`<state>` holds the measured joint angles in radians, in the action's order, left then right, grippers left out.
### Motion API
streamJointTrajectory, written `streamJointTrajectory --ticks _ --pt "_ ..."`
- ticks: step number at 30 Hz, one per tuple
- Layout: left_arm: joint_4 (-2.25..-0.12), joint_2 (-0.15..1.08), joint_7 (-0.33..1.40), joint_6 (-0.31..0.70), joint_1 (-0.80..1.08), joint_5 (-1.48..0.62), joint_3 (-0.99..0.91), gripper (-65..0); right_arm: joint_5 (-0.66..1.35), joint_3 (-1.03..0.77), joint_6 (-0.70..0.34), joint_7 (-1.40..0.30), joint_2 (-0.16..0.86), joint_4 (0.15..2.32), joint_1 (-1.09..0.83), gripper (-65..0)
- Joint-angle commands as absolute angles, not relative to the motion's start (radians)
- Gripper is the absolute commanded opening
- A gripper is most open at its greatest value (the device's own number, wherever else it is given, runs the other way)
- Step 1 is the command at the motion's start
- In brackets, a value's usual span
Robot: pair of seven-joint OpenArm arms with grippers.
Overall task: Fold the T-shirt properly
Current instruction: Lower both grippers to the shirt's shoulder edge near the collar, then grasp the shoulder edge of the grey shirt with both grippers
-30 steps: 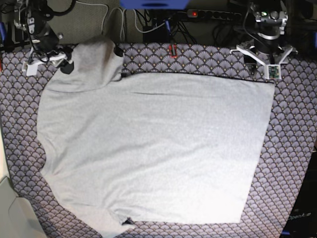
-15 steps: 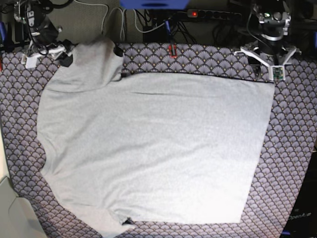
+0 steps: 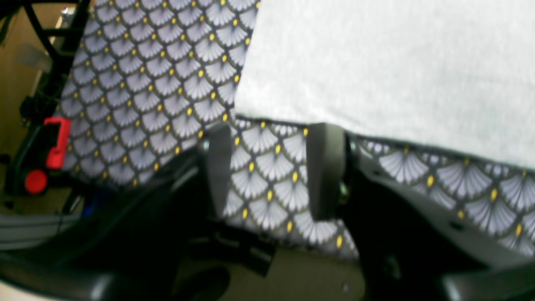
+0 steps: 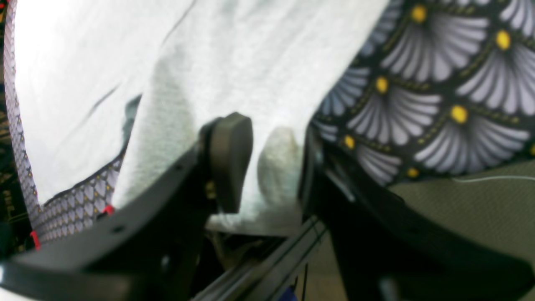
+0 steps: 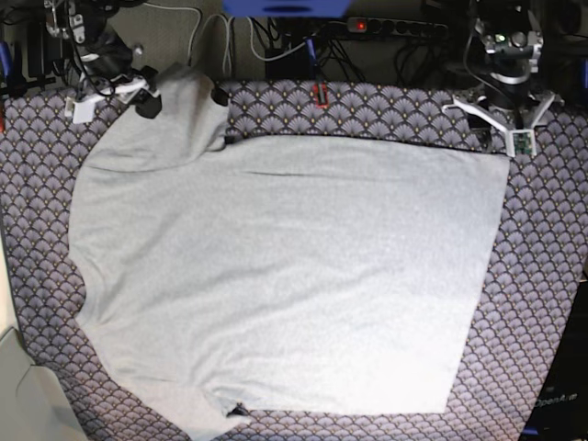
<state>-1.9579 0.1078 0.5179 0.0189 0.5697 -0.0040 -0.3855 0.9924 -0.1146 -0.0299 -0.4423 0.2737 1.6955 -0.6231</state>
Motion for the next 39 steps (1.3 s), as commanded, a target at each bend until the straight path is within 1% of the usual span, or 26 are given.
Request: streamJointTrajectory --ticks 1,4,6,7,8,12,18,22,30,39 --pt "-1.965 0.114 0.499 0.012 0.573 -0.001 -0.390 -36.2 0.997 -0.107 -0.015 -0.496 0.274 1.685 -0.628 -48.4" --pt "-1.945 0.113 0.499 0.012 0.564 -0.001 -0.390 -36.3 0.997 -0.107 -0.015 -0.493 0.274 1.655 -0.627 -53.4" --pt "-1.925 0.113 0.499 0.012 0.556 -0.002 -0.390 -36.3 0.997 -0.107 -0.015 -0.495 0.274 1.638 -0.627 -59.2" --pt "-1.916 0.111 0.498 0.012 0.545 -0.002 -0.390 -36.3 0.997 -0.107 -0.015 -0.495 0.274 1.635 -0.627 -63.1" --pt "-1.906 0.111 0.498 0.012 0.538 -0.002 -0.390 -36.2 0.997 -0.107 -0.015 -0.496 0.274 1.635 -0.624 -65.0" --pt "-1.839 0.111 0.496 0.012 0.504 -0.018 -0.395 -36.1 0.997 -0.107 -0.015 -0.496 0.274 1.635 -0.616 -65.0" --pt "-1.747 0.116 0.498 0.012 0.437 -0.257 -0.510 -36.1 0.997 -0.107 -0.015 -0.498 0.278 1.633 -0.613 -65.0" --pt "-1.707 0.116 0.498 0.013 0.397 -0.338 -0.576 -36.1 0.997 -0.107 -0.015 -0.498 0.278 1.627 -0.613 -65.0" --pt "-1.593 0.111 0.490 0.013 0.309 -0.363 -0.585 -36.1 0.995 -0.105 -0.015 -0.499 0.280 1.567 -0.584 -65.0" --pt "-1.472 0.108 0.489 0.015 0.242 -0.364 -0.582 -36.2 0.995 -0.105 -0.015 -0.499 0.294 1.566 -0.584 -65.0"
